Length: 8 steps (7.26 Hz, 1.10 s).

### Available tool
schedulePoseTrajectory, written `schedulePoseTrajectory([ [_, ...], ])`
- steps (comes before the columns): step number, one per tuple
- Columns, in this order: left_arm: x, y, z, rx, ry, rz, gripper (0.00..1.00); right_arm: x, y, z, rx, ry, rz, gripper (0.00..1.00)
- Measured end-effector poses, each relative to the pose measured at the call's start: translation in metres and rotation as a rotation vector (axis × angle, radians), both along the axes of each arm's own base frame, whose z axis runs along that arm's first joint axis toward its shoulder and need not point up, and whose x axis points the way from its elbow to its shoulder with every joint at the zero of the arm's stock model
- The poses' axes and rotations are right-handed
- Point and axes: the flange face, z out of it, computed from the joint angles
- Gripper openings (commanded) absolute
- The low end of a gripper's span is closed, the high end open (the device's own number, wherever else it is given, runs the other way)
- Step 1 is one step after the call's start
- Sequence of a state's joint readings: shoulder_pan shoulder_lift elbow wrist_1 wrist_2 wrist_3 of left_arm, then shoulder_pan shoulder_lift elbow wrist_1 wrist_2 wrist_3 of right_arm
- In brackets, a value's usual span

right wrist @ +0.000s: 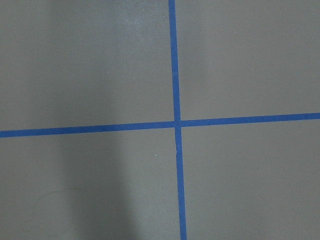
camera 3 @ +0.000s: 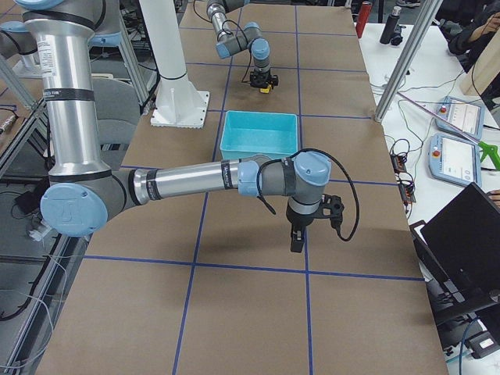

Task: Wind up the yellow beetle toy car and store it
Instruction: 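Press the left gripper onto the car's roof and hold it down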

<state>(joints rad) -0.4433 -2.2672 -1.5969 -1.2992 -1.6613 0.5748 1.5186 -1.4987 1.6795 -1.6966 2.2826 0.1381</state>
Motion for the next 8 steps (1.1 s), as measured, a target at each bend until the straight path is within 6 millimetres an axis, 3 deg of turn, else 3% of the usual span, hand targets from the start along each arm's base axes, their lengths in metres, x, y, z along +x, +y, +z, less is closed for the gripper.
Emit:
schedulePoseTrajectory([
  [1,0.0027,-0.0011,-0.0017,0.001,0.006,-0.002,0.9,0.0,0.0,0.0006,-0.001,0.0,0.0,1.0],
  [2,0.0059,-0.0019,-0.0028,0.001,0.01,-0.001,0.74,0.0,0.0,0.001,-0.002,0.0,0.0,1.0],
  [4,0.009,-0.0025,-0.0025,0.0,0.008,0.001,0.31,0.0,0.0,0.0014,-0.003,0.0,0.0,1.0],
  [5,0.0095,-0.0024,-0.0021,0.0,0.007,0.0,0.19,0.0,0.0,0.0014,-0.003,0.0,0.0,1.0],
  [7,0.0081,-0.0018,-0.0066,0.006,0.018,-0.007,0.11,0.0,0.0,0.0013,-0.003,0.0,0.0,1.0],
  [8,0.0056,-0.0023,-0.0113,0.013,0.034,-0.015,0.0,0.0,0.0,0.001,-0.002,0.0,0.0,1.0],
])
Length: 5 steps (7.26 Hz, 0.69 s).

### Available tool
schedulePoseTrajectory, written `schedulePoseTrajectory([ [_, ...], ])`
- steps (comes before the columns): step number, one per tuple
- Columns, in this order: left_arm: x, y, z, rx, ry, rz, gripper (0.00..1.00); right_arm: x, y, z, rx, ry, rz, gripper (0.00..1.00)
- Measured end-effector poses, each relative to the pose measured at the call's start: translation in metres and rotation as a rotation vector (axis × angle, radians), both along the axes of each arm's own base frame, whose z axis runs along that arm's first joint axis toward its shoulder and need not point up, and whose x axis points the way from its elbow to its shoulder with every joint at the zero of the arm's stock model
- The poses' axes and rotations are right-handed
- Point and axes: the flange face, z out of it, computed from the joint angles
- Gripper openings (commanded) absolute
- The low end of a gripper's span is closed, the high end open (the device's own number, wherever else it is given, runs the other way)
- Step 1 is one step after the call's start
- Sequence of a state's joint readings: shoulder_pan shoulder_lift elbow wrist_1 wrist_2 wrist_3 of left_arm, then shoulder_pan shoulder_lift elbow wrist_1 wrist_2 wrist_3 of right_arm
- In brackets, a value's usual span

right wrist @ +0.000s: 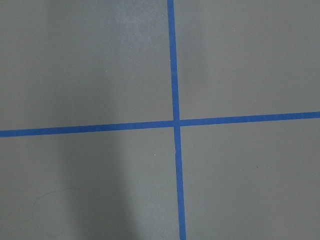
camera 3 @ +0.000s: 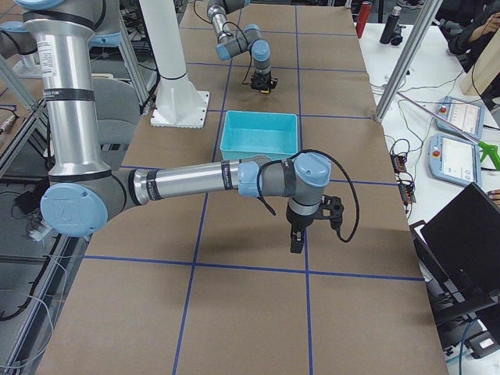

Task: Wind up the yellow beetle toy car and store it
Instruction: 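Drag the car backward with the left gripper, away from the bin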

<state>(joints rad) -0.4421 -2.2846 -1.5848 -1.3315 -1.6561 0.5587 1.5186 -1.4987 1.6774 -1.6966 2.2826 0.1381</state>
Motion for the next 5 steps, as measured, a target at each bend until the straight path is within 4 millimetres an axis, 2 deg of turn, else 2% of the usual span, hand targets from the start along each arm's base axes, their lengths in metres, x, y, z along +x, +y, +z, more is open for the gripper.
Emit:
schedulePoseTrajectory([
  [2,-0.017,-0.01,-0.009,-0.007,0.036,-0.063,0.0,0.0,0.0,0.0,0.001,0.0,0.0,1.0],
  [4,-0.055,-0.047,-0.003,-0.075,0.043,-0.153,0.0,0.0,0.0,0.0,0.0,0.0,0.0,1.0],
  [5,-0.082,-0.07,0.01,-0.133,0.049,-0.185,0.0,0.0,0.0,0.0,0.0,0.0,0.0,1.0],
])
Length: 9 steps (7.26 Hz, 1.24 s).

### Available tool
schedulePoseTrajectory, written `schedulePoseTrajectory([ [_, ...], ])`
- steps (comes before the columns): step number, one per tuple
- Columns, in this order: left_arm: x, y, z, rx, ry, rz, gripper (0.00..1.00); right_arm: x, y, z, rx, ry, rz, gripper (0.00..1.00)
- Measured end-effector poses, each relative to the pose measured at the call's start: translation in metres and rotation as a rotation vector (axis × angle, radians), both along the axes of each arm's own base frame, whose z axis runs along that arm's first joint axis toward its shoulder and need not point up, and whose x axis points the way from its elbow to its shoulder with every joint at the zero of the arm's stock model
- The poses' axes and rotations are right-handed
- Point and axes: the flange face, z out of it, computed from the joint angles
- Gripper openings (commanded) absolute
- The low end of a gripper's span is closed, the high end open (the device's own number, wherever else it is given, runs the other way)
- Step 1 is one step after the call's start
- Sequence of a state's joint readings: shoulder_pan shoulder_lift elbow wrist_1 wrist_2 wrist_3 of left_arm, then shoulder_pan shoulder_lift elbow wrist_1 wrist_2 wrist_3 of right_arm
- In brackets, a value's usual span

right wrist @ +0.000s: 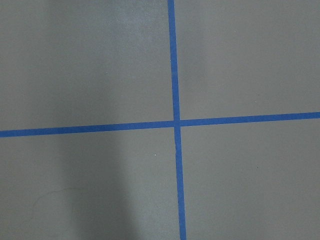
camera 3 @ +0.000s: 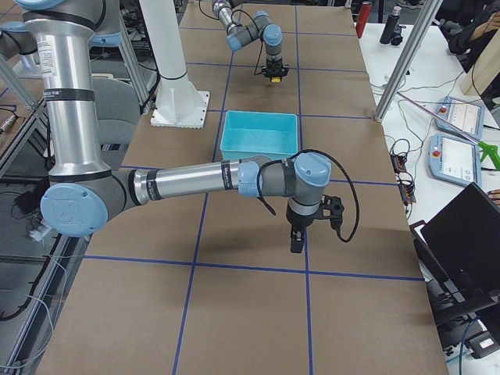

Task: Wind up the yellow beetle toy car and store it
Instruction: 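Drag the car backward with the left gripper, away from the bin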

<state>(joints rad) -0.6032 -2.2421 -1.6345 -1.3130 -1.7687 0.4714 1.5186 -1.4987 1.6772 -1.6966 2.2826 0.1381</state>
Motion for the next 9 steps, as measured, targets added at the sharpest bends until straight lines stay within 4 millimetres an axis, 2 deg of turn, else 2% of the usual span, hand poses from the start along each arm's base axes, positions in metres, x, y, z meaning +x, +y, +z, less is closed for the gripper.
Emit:
schedulePoseTrajectory([
  [1,-0.028,-0.021,0.016,-0.044,0.009,-0.024,0.0,0.0,0.0,0.0,0.0,0.0,0.0,1.0],
  [3,-0.06,-0.041,0.039,-0.039,0.046,0.011,0.0,0.0,0.0,0.0,0.0,0.0,0.0,1.0],
  [6,-0.08,-0.051,0.054,0.012,0.118,0.129,0.0,0.0,0.0,0.0,-0.001,0.0,0.0,1.0],
  [9,-0.092,-0.055,0.069,-0.016,0.158,0.116,0.0,0.0,0.001,0.001,-0.002,0.0,0.0,1.0],
])
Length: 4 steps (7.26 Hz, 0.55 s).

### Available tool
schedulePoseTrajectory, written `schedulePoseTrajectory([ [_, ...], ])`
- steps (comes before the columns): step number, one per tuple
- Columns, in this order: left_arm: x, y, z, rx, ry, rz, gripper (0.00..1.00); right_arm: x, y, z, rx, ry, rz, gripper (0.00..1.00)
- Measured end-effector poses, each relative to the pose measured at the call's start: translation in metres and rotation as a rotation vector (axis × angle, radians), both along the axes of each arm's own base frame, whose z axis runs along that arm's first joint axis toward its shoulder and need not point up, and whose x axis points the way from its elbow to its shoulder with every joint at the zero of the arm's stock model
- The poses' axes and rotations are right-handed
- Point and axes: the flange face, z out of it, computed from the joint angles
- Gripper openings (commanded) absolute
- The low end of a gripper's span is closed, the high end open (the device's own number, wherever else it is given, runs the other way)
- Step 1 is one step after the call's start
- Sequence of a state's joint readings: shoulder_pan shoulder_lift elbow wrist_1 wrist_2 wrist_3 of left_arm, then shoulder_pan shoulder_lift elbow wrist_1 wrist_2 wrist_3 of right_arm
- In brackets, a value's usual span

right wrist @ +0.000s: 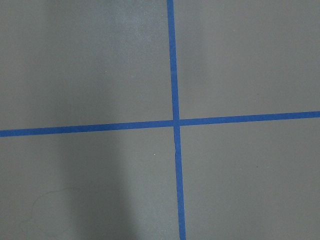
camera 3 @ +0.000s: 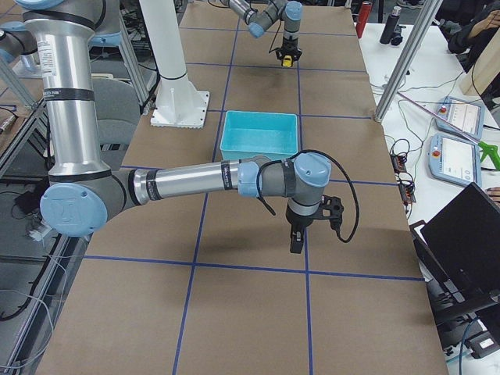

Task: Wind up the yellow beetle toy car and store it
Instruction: 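Drag the car backward with the left gripper, away from the bin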

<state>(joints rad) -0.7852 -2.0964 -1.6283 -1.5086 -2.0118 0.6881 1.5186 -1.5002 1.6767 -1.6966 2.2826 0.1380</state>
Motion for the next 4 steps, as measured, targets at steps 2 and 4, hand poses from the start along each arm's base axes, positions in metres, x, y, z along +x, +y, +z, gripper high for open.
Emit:
schedulePoseTrajectory([
  [2,0.003,-0.004,0.014,-0.004,0.02,-0.027,0.0,0.0,0.0,0.0,0.0,0.0,0.0,1.0],
  [4,0.005,-0.007,0.024,-0.012,0.043,-0.06,0.0,0.0,0.0,0.0,-0.001,0.0,0.0,1.0],
])
